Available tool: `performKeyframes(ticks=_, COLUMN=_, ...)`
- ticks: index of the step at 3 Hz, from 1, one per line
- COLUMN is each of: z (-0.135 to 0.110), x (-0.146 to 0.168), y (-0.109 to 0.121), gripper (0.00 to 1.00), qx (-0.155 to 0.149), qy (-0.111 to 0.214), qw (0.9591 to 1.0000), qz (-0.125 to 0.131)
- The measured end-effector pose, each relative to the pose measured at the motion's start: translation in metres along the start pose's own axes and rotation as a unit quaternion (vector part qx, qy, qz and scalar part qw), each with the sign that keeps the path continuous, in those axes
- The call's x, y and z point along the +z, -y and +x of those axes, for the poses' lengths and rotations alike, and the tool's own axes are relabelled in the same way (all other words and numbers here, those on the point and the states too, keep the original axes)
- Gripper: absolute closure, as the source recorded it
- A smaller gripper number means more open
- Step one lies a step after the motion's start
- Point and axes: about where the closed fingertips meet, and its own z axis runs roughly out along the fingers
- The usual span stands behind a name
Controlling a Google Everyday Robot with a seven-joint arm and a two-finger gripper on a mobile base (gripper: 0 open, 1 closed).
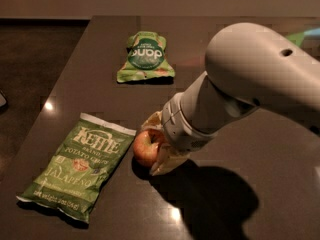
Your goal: Move apple near green jalapeno chip bag
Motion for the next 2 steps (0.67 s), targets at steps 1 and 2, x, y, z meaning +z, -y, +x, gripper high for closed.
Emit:
performKeyframes(ticks=1, z=-0.0015, x=-0.0011, y=-0.0003, gripper=0.0, qx=-0.001, qy=-0.001, qw=1.0, qz=0.001)
performKeyframes(ticks=2, z=-0.0015, x=-0.0011, y=-0.0003, gripper=0.0, qx=-0.001, qy=-0.001, qw=1.0, qz=0.001)
